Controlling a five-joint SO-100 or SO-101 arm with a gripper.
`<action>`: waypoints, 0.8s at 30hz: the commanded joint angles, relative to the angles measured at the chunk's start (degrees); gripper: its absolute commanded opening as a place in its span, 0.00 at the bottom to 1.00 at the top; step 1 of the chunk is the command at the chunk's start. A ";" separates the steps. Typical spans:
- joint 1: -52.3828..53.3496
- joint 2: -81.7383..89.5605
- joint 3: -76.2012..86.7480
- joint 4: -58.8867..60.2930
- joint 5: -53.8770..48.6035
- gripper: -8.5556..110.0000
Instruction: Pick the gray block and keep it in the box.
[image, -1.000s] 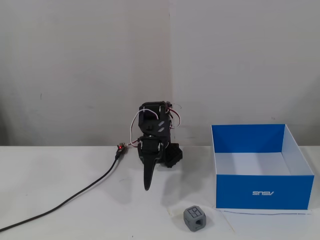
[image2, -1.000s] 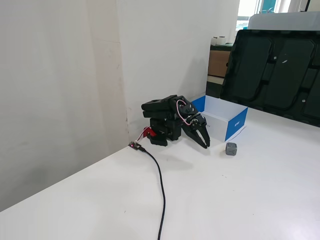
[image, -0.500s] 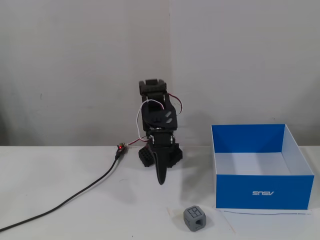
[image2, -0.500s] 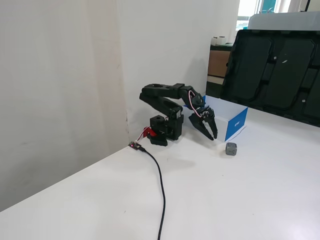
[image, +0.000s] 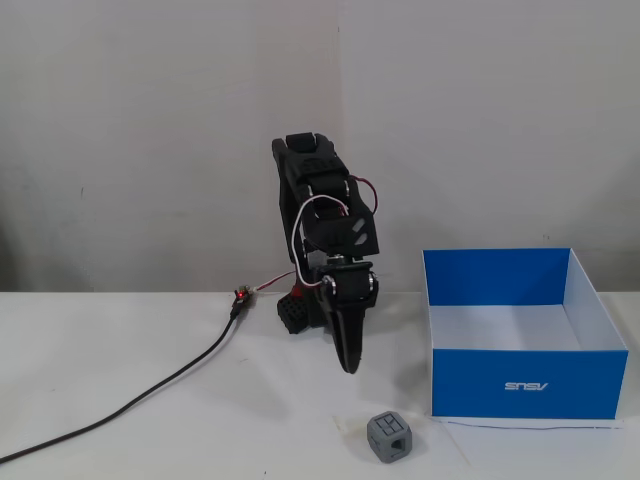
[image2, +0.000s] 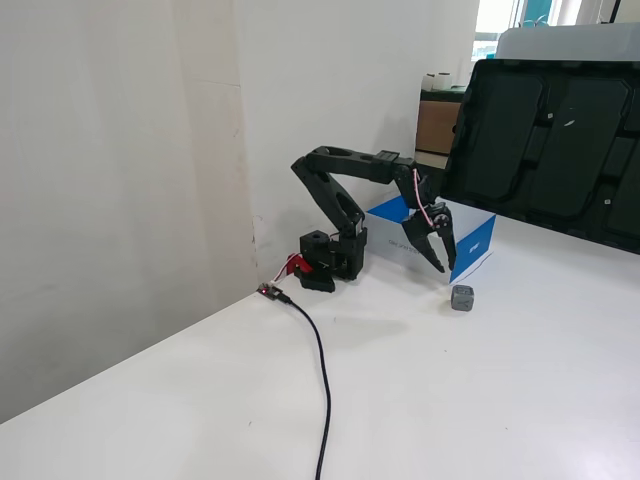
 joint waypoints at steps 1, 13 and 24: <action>-1.23 -6.86 -9.93 1.49 0.00 0.12; -4.04 -24.35 -18.63 4.57 0.09 0.27; -7.38 -32.70 -23.55 6.68 -0.88 0.28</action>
